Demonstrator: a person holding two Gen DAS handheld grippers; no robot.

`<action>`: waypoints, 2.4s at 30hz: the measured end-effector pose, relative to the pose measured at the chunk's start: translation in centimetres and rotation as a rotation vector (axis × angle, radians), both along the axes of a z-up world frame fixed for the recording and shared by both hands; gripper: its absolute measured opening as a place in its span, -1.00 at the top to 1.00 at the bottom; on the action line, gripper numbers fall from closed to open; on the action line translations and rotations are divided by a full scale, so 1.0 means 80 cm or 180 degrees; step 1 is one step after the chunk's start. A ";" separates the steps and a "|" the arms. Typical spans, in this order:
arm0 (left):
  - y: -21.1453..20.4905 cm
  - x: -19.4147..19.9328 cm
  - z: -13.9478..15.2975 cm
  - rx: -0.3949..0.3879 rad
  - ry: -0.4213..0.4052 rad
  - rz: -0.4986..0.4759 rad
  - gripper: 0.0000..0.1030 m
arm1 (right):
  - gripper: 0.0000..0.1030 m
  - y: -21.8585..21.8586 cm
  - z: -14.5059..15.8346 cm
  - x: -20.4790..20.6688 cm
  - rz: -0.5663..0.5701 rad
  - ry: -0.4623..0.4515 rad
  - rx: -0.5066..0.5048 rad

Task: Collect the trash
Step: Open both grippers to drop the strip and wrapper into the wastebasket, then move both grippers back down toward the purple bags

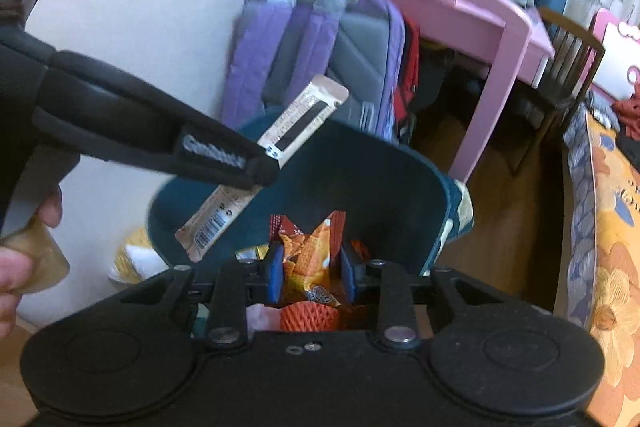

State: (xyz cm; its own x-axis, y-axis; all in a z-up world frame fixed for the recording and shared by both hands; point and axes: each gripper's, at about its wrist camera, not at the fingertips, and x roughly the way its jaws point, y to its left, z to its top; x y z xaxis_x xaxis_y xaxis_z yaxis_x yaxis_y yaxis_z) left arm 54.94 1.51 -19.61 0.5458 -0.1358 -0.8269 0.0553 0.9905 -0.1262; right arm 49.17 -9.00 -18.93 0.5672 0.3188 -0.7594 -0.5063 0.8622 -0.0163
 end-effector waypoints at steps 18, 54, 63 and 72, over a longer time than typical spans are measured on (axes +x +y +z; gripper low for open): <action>-0.009 0.033 -0.080 0.0180 0.0706 -0.0091 0.54 | 0.25 0.018 -0.061 0.023 0.0181 0.0385 -0.0393; 0.012 -0.227 0.046 0.0074 -0.0369 -0.0088 -0.34 | 0.06 -0.087 0.027 -0.162 0.0211 0.0093 0.0446; 0.042 -0.269 -0.010 0.0037 -0.0364 0.0217 -0.58 | -0.25 -0.095 -0.042 -0.222 0.0080 0.0248 0.0436; 0.080 -0.283 -0.128 -0.0174 -0.0159 0.0450 -0.58 | -0.50 -0.071 -0.156 -0.253 0.0072 0.0471 0.0362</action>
State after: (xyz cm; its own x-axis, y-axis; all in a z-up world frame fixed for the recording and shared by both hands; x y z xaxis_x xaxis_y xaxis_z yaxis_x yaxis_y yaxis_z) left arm 32.26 7.89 -29.85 0.6029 -0.0988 -0.7917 -0.0766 0.9805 -0.1807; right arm 28.96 -14.72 -31.38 0.4437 0.4186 -0.7924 -0.5151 0.8427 0.1568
